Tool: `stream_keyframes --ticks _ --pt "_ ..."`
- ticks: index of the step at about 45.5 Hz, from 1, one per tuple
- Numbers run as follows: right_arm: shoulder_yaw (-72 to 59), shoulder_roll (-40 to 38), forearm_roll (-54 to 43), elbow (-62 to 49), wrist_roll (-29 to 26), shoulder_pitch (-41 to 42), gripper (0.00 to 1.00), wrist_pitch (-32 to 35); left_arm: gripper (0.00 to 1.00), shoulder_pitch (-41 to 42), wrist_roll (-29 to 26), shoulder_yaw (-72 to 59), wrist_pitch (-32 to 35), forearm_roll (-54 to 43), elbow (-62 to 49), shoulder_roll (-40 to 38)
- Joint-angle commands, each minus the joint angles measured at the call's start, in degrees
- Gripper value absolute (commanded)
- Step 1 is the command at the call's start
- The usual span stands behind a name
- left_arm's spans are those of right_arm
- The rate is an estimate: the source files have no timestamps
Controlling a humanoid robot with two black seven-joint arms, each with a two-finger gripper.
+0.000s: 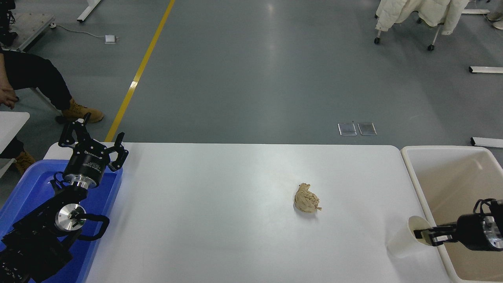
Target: Clean the table surface
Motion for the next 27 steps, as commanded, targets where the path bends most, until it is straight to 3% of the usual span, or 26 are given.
stream_keyframes --ticks 1,9,18,27 --pt "6.97 -2.66 0.97 2.72 1.9 3.24 0.0 0.58 1.0 0.0 0.0 0.0 0.03 0.04 0.01 0.0" --pt "13.74 -5.13 7.3 7.21 1.9 7.02 0.0 1.37 1.0 0.0 0.0 0.0 0.03 0.04 0.01 0.0" --pt "19.01 -5.22 15.29 6.25 1.55 12.03 0.0 7.25 1.0 0.0 0.0 0.0 0.03 -0.04 0.01 0.0" --pt "20.25 -3.99 23.91 -4.37 0.94 12.48 0.0 7.43 1.0 0.0 0.0 0.0 0.03 -0.04 0.01 0.0"
